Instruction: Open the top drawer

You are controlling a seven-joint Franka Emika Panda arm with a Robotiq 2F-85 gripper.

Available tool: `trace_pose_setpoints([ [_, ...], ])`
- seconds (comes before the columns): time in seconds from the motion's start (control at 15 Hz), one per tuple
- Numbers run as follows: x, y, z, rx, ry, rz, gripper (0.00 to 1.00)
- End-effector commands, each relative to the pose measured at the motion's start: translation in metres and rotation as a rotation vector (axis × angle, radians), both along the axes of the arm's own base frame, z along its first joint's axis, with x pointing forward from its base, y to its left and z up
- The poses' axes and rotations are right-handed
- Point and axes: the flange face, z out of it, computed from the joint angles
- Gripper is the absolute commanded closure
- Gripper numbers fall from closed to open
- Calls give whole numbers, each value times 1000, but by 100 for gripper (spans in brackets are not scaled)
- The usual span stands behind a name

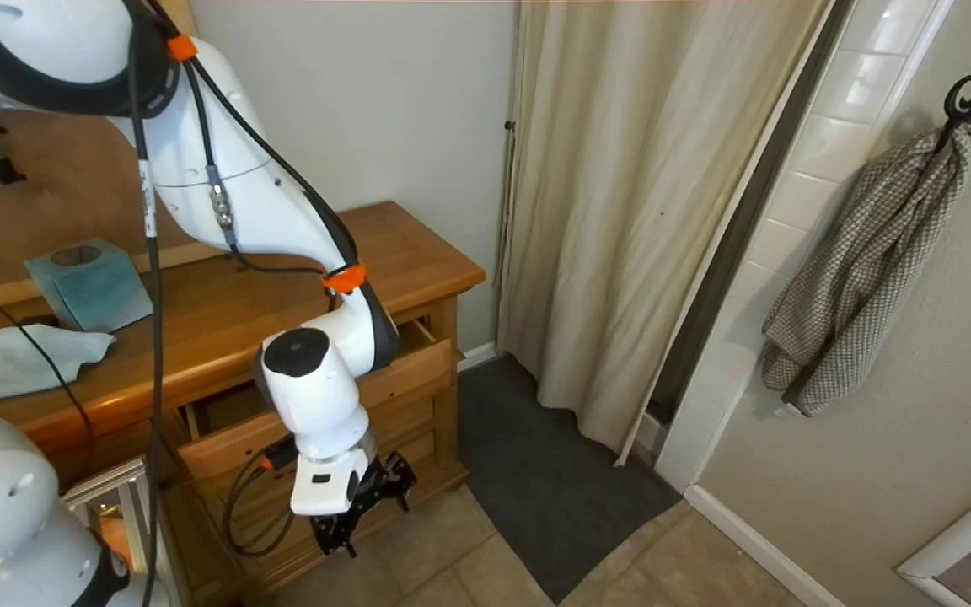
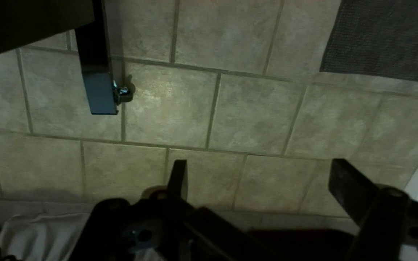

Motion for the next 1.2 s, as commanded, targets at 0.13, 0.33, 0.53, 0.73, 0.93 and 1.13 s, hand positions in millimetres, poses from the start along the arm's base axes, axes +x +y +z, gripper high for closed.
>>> trace_pose_setpoints([
  [0.13, 37, 35, 58, 25, -149, 257, 0],
  [0.33, 50, 64, 70, 96, -198, 389, 0],
  [0.53, 55, 98, 71, 182, -215, 524, 0],
  [0.73, 53, 126, 64, 279, -195, 656, 0],
  [0.93, 60, 120, 61, 237, -199, 588, 0],
  [1.13, 60, 117, 61, 235, -199, 581, 0],
])
